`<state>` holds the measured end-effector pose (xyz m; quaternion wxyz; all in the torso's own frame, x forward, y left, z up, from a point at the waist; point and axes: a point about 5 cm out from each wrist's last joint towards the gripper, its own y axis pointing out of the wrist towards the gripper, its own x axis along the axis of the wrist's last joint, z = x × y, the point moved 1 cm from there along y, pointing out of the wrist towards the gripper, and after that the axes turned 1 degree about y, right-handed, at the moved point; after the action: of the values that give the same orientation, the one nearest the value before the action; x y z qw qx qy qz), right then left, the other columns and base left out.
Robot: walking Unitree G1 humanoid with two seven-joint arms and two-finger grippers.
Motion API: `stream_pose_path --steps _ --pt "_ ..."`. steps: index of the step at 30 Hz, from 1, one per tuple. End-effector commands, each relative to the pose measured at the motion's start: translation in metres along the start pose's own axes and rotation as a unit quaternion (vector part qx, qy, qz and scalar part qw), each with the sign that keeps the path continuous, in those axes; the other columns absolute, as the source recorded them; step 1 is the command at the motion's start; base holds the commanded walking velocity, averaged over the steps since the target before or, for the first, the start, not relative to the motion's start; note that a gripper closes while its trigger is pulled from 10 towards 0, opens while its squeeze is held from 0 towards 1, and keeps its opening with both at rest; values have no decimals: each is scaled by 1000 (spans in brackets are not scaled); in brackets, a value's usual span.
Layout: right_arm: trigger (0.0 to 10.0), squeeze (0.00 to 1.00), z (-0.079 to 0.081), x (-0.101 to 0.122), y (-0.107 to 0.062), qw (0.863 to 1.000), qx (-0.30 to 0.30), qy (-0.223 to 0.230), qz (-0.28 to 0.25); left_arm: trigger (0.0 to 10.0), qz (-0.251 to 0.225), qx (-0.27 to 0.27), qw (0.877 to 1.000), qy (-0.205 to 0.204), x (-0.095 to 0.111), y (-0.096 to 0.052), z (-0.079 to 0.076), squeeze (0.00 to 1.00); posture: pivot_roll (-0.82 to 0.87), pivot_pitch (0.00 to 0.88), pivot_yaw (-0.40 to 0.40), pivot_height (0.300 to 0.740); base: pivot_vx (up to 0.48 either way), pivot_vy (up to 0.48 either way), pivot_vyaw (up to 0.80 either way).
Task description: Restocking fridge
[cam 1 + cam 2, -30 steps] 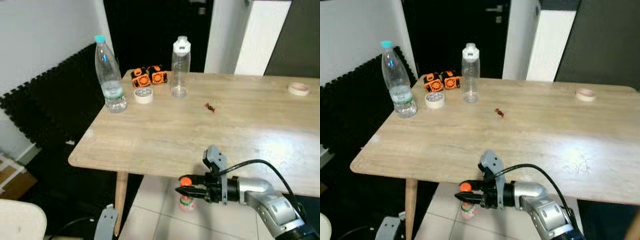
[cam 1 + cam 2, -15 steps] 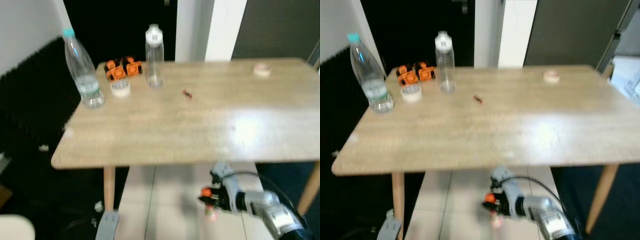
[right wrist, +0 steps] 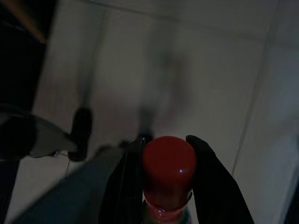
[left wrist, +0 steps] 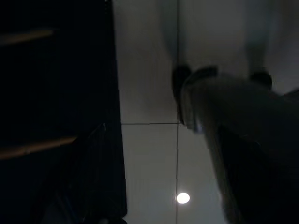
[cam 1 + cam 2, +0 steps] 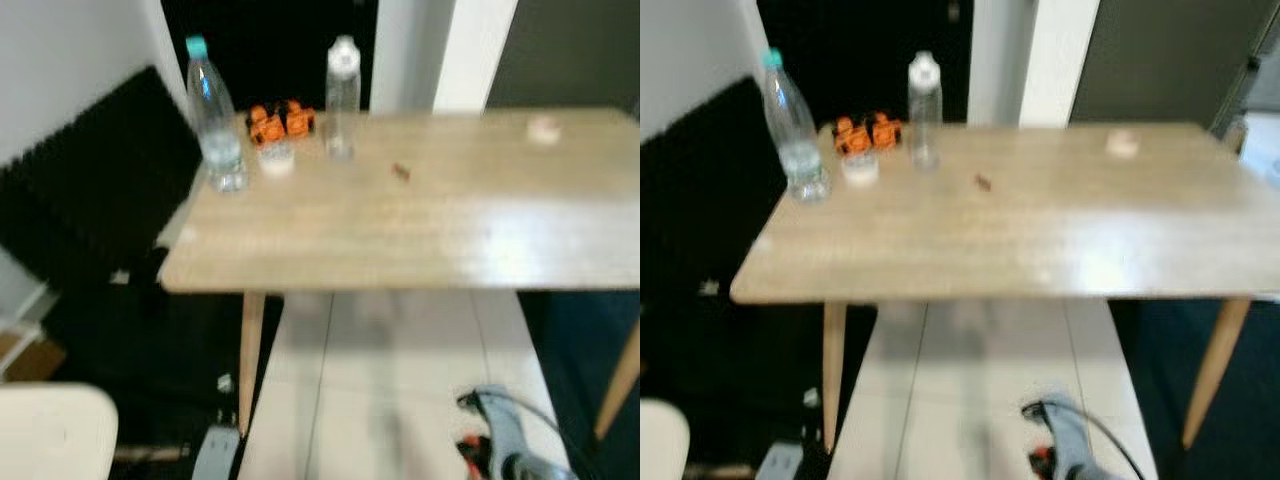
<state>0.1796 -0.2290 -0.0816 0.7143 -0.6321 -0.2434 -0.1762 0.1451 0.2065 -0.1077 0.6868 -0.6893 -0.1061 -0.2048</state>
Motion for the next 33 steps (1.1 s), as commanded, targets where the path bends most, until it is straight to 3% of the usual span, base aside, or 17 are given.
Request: stream_pose_path --steps 1,5,10,33 --pt "10000 0 2 -19 -2 999 -21 46 13 10000 -3 -2 1000 10 4 0 1 0 15 0 -3 740 0 0 0" --pt "10000 0 1 -45 -7 995 -49 79 42 10000 -1 -3 1000 14 3 0 1 0 15 0 -3 740 0 0 0" --pt "10000 0 5 -64 -10 992 -63 88 65 10000 4 -7 1000 21 1 0 0 0 15 0 0 740 0 -205 0" --pt "10000 0 9 -68 -11 992 -59 83 71 10000 12 -13 1000 22 -4 0 -3 0 11 0 -4 740 0 -468 0"
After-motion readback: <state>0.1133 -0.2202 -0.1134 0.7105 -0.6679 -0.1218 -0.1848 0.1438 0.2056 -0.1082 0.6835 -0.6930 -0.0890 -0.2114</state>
